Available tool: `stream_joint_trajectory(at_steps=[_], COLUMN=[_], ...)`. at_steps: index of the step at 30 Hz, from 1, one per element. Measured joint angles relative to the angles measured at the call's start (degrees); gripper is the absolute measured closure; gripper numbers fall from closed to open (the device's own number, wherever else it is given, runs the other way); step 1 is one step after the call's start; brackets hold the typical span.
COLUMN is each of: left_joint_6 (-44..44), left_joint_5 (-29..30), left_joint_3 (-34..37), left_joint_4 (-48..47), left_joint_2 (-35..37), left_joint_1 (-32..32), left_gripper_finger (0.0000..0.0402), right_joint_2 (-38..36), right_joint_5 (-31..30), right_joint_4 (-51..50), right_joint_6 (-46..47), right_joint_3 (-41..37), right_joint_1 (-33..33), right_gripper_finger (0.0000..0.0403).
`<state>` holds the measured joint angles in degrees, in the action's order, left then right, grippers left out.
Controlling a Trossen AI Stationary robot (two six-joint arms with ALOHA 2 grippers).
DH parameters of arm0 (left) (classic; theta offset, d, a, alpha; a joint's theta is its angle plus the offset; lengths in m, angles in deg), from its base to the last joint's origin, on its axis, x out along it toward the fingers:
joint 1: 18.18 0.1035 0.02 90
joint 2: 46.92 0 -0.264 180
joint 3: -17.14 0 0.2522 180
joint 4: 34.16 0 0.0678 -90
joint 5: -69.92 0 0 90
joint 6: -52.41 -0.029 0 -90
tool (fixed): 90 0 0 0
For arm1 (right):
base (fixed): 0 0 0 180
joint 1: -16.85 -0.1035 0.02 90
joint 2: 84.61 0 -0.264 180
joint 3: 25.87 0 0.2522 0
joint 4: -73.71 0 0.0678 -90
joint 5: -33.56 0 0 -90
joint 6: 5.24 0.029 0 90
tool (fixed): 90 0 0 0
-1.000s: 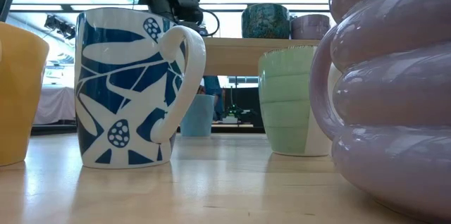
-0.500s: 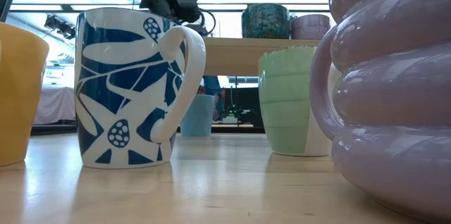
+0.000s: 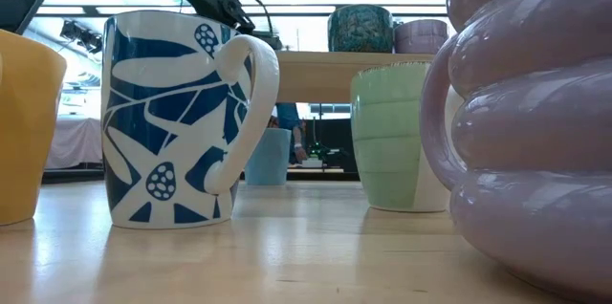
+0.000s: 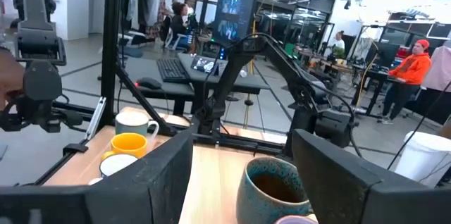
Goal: Place coffee mugs
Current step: Put the blue mug on the shelf
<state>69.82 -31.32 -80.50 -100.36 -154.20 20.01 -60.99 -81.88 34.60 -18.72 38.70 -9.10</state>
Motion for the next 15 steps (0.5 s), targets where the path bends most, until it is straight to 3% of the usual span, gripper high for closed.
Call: stream_joint_trajectory(at_steps=[15], left_joint_6=[-0.1], left_joint_5=[0.2], left_joint_3=[-0.1], left_joint_4=[0.5], left_joint_2=[0.7], left_joint_1=[-0.4], left_gripper_finger=[0.0216], right_joint_2=[0.8], right_joint_5=[1.0], right_joint_4=[2.7], right_joint_6=[0.1], right_joint_3=[0.0], right_joint_1=[0.0], right_gripper_finger=[0.0154])
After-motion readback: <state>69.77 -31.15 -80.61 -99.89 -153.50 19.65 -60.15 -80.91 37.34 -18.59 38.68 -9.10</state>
